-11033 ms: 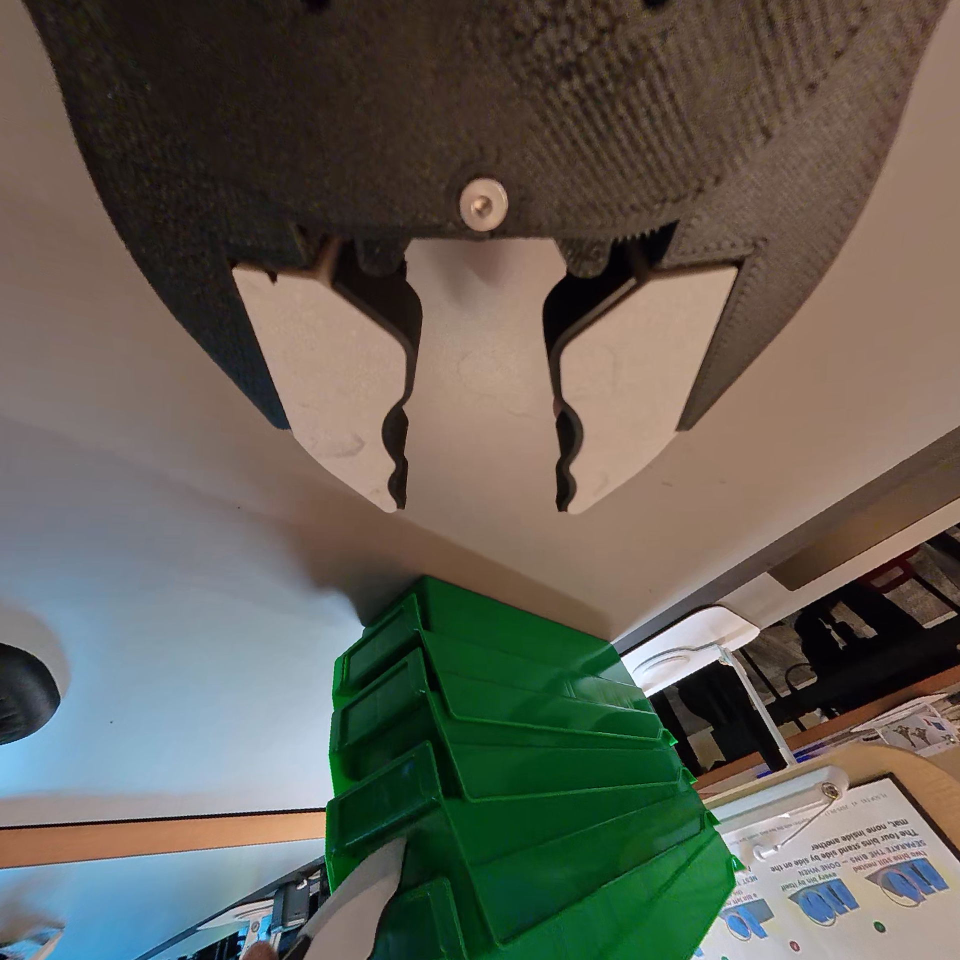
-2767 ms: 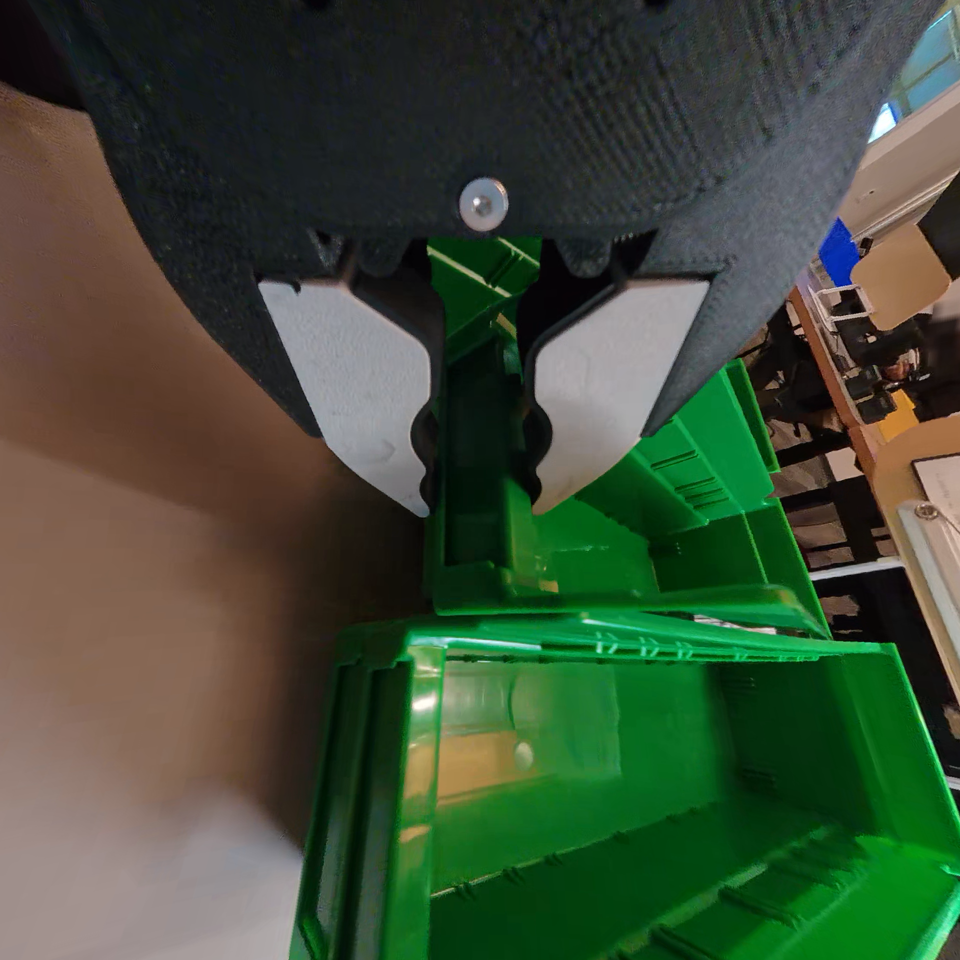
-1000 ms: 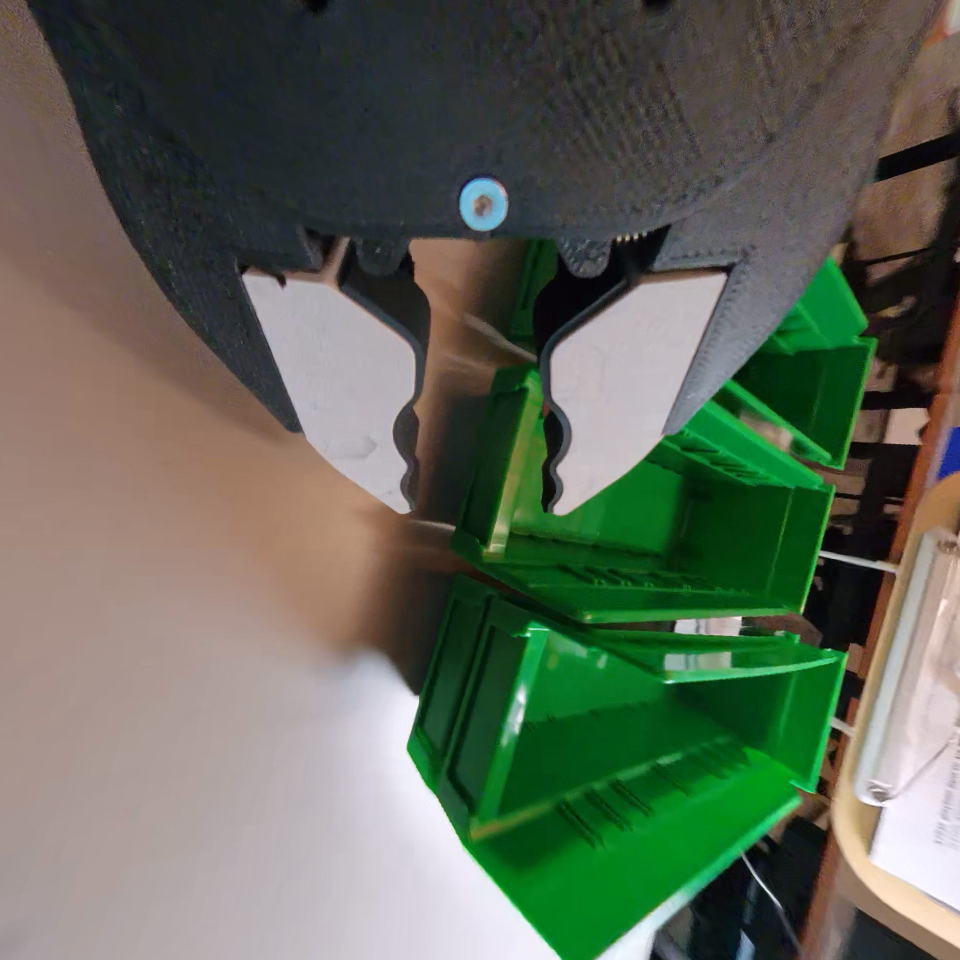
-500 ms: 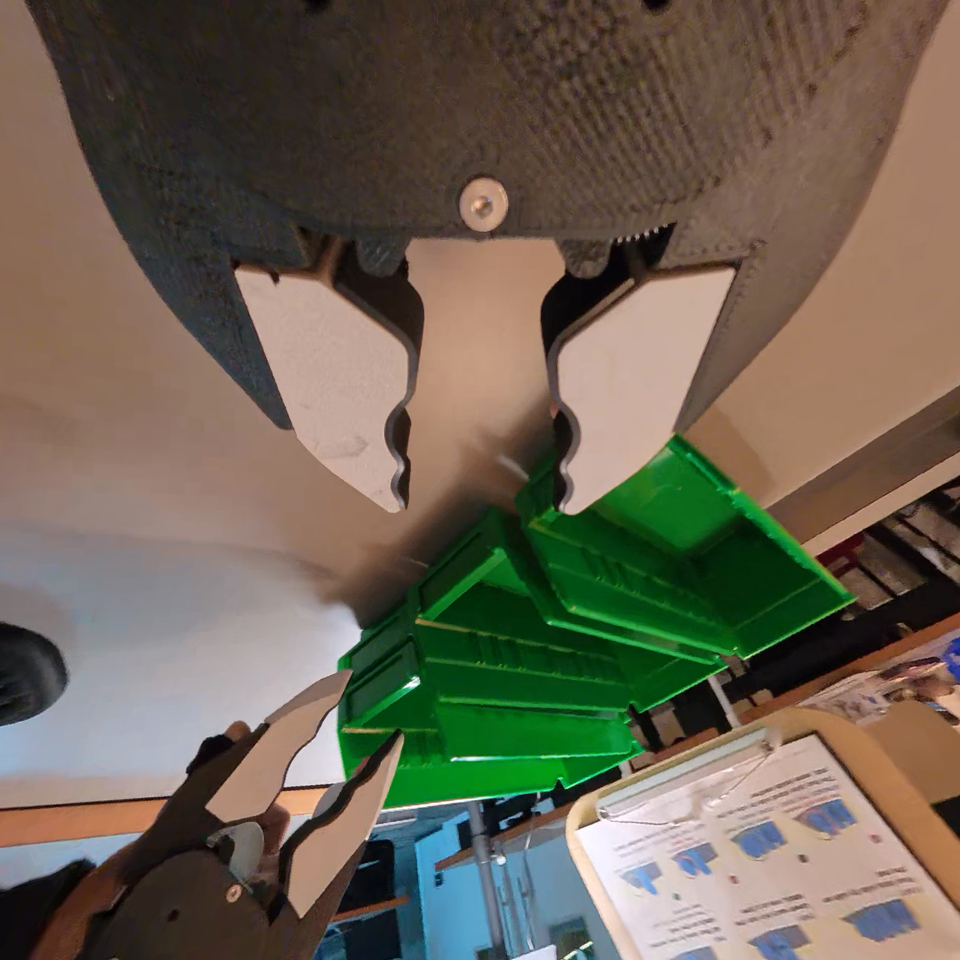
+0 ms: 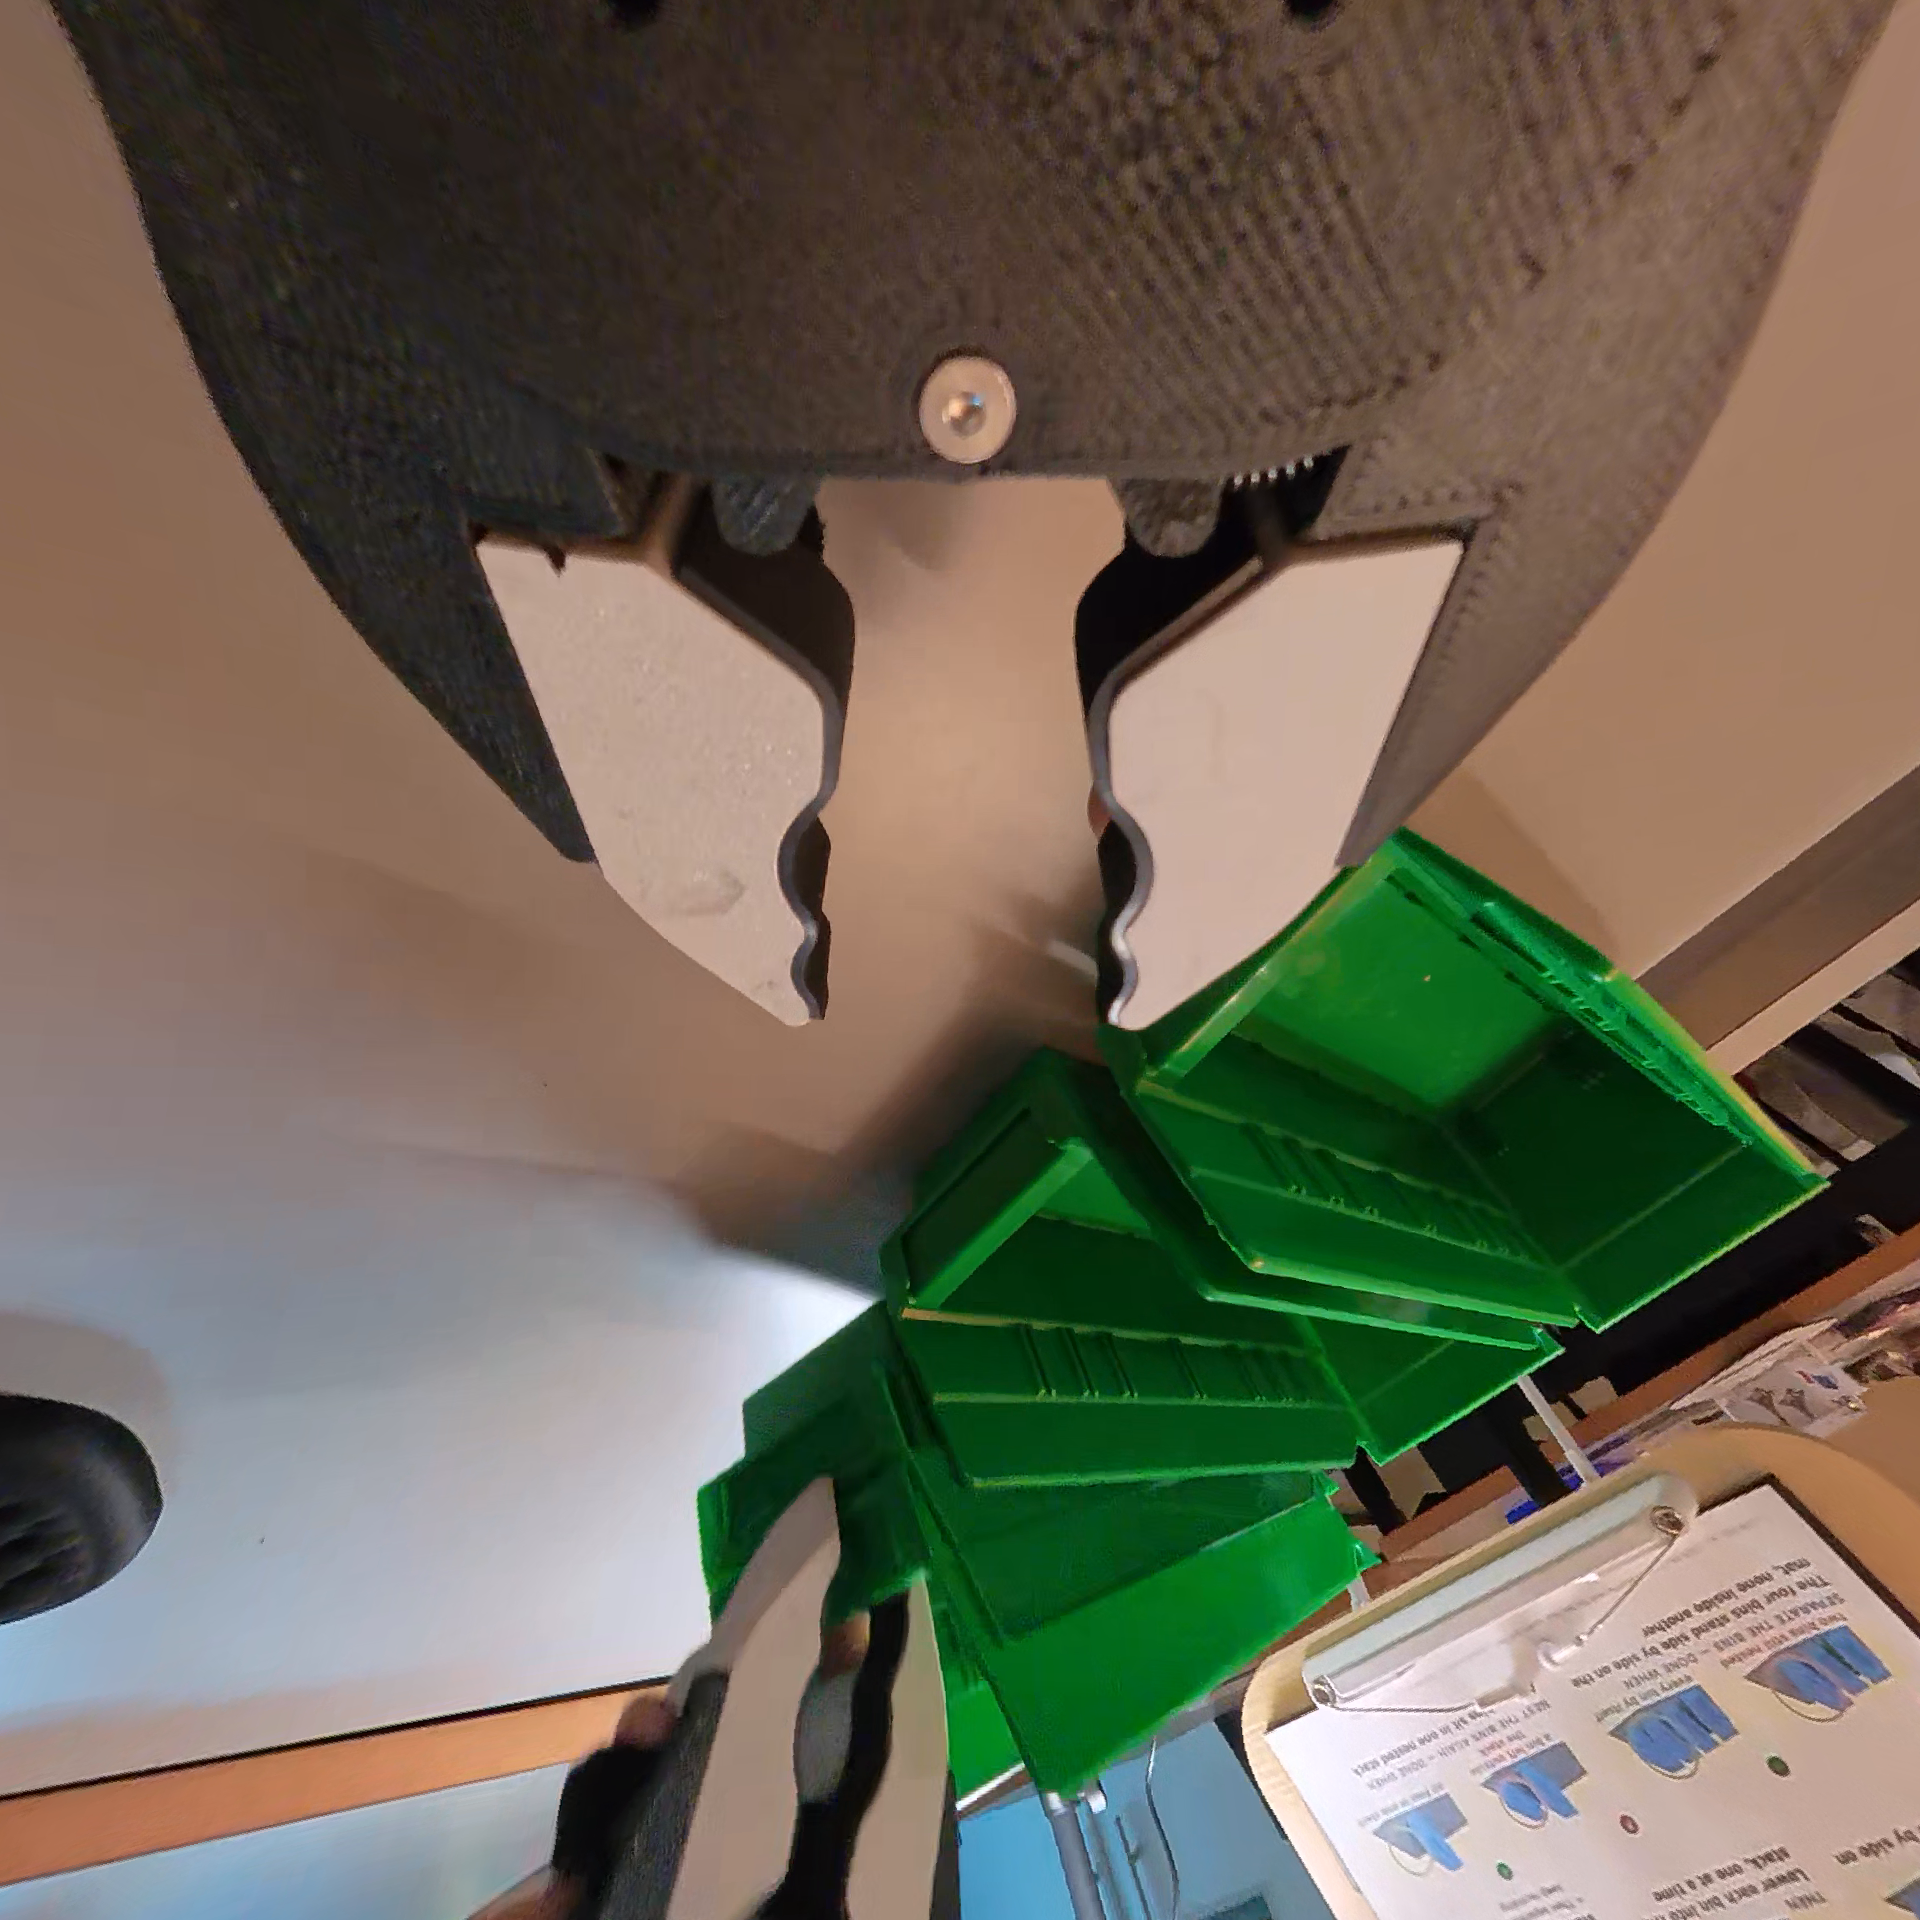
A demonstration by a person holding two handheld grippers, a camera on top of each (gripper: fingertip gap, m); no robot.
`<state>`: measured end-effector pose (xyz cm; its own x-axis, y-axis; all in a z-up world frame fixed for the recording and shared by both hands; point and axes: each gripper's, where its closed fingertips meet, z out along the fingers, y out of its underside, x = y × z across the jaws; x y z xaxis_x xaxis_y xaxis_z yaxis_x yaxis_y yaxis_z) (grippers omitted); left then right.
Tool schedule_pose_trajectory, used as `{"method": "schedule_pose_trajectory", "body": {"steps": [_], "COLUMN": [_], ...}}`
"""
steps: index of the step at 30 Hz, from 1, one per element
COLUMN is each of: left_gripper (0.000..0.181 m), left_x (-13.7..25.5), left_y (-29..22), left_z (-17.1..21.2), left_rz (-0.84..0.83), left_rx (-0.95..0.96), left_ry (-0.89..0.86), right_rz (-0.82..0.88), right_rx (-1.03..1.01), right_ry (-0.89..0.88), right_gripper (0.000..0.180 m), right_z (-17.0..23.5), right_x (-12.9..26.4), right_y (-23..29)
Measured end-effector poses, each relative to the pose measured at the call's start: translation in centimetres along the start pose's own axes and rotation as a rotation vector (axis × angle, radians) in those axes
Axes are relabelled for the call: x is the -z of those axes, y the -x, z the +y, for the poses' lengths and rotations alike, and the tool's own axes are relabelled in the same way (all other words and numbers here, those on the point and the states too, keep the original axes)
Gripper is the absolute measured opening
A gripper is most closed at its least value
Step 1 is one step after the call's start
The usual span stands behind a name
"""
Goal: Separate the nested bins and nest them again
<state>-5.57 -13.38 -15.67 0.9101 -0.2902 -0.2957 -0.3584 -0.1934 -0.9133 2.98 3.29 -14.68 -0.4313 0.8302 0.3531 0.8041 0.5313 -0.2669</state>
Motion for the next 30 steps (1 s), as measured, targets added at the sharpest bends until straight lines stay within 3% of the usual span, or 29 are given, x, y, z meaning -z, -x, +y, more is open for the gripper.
{"method": "schedule_pose_trajectory", "body": {"steps": [5,8,14,18,23,30], "left_gripper": [0.043,0.038,0.032,0.025,0.023,0.021], "left_x": [-0.9,-2.5,-8.8,-12.4,-12.4,-12.2], "left_y": [-0.7,-2.2,-4.3,-4.6,-5.5,-6.3], "left_z": [-0.6,-2.5,-7.3,-7.5,-7.2,-6.9], "left_rz": [0.024,0.126,0.232,0.217,0.216,0.242], "left_rx": [-0.018,0.062,0.112,0.146,0.099,0.171], "left_ry": [-0.005,-0.027,-0.04,0.005,-0.003,-0.039], "right_rz": [-0.078,-0.084,-0.081,-0.074,-0.091,-0.143], "right_rx": [-0.039,-0.021,0.018,0.059,0.071,0.126], "right_ry": [-0.06,-0.043,-0.041,-0.019,-0.043,-0.019], "right_gripper": [0.026,0.026,0.026,0.026,0.026,0.026], "right_z": [-0.7,-0.3,-1.0,-0.5,0.1,0.1], "right_x": [2.6,2.6,2.5,2.8,3.2,3.7], "right_y": [0.4,1.0,2.8,3.8,4.3,4.8]}}
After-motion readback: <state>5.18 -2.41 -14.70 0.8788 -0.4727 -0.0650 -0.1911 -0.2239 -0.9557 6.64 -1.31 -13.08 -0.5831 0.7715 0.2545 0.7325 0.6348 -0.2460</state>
